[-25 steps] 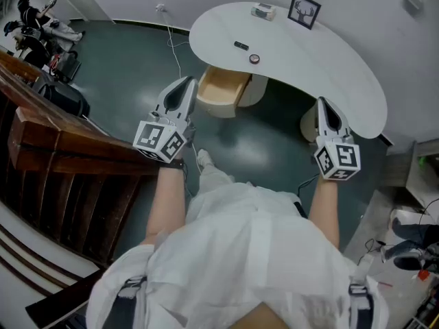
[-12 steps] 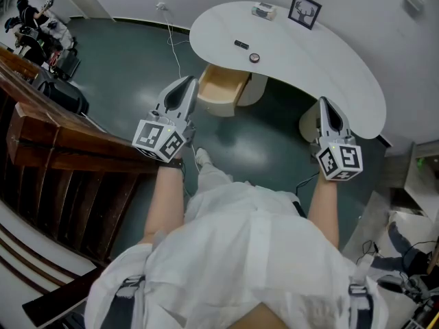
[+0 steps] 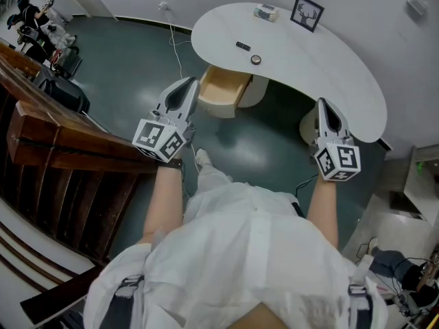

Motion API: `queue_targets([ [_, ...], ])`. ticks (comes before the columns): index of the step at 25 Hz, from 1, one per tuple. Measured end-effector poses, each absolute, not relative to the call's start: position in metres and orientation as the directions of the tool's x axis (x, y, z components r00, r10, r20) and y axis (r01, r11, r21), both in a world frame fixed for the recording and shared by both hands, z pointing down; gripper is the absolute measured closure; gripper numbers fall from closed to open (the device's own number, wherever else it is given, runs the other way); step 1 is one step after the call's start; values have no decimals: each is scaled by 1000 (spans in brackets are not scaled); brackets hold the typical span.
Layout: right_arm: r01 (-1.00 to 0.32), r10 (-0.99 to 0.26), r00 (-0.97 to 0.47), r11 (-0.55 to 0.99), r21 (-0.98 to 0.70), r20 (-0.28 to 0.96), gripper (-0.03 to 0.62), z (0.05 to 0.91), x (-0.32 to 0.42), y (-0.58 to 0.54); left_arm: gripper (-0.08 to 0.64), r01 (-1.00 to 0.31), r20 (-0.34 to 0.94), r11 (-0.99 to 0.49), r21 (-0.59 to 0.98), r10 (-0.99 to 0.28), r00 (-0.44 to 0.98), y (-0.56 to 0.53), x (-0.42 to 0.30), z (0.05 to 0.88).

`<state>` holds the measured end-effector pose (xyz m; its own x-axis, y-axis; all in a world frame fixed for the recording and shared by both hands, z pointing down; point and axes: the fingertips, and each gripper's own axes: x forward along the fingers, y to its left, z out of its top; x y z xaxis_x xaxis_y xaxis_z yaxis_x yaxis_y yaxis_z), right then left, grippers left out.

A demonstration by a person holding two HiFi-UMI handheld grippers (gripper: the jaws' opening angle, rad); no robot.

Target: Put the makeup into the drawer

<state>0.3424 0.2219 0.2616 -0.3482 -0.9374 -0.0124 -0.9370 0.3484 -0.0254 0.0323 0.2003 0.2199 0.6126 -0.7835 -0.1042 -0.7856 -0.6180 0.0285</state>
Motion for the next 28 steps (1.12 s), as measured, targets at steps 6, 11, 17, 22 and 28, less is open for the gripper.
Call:
queue_targets([
  [6,-938,-939,-345,345,-27,-9,583,263,343,219,529,-792,-100,-609,36,-791,604,198,30,222],
  [11,-939,-939,-343,343,-30,-2,583,266,344,217,529,-795,-96,-605,43,-795,599,196,31,225],
  [17,-941,-941,-338,337,-36,5,583,268,352,210,529,-797,-95,-603,45,-797,597,191,37,227],
  [22,-940,-941,-339,338,-35,11,583,270,356,208,529,-798,-97,-600,50,-798,594,189,40,228],
  [28,-938,-938,-346,345,-41,15,583,274,356,204,529,-801,-93,-596,54,-802,590,187,40,231],
])
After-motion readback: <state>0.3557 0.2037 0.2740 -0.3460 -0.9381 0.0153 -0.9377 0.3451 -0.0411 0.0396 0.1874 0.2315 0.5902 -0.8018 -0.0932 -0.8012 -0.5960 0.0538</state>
